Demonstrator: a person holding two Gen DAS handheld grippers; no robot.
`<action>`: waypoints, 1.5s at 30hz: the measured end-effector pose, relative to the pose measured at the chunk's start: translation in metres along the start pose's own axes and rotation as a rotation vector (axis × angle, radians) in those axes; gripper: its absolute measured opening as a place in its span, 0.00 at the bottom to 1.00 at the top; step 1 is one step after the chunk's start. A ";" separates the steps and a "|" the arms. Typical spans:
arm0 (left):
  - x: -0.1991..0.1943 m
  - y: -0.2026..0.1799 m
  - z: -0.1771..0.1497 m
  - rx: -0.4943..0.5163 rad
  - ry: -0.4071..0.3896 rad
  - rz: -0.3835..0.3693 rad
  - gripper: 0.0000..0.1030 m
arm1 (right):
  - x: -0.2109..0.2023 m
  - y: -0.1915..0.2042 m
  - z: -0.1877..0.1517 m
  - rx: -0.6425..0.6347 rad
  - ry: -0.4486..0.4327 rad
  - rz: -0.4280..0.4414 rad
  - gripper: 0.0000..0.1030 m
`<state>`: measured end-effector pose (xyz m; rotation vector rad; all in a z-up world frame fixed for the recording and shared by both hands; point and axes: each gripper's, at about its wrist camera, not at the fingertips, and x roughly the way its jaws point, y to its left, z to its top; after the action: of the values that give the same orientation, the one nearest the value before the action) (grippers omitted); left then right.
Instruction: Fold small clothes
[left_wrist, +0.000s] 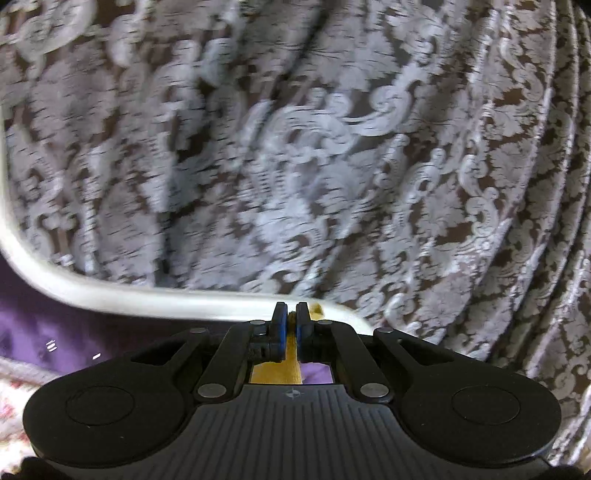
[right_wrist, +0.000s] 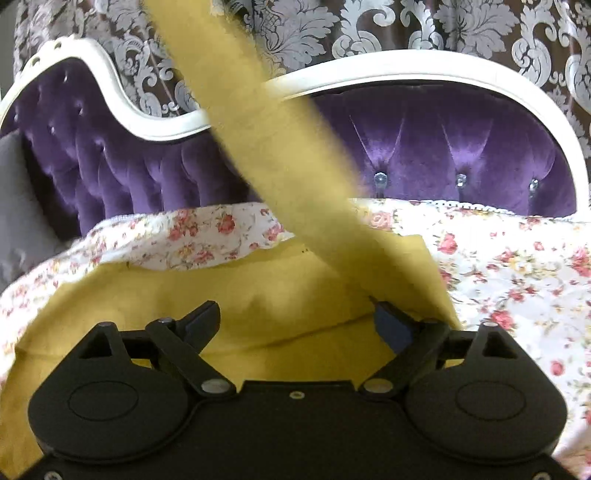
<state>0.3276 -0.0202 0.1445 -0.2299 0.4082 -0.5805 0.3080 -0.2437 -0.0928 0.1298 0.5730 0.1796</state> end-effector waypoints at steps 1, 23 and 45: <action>-0.006 0.008 -0.005 -0.007 0.002 0.011 0.04 | -0.003 0.000 -0.002 -0.007 0.005 -0.006 0.89; -0.049 0.179 -0.225 -0.308 0.314 0.298 0.05 | -0.038 0.011 0.020 -0.162 0.031 0.095 0.88; -0.048 0.172 -0.241 -0.263 0.282 0.305 0.06 | 0.071 -0.073 0.085 -0.143 0.178 -0.261 0.85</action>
<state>0.2693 0.1245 -0.1120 -0.3319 0.7796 -0.2562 0.4232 -0.3061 -0.0721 -0.1010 0.7461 -0.0230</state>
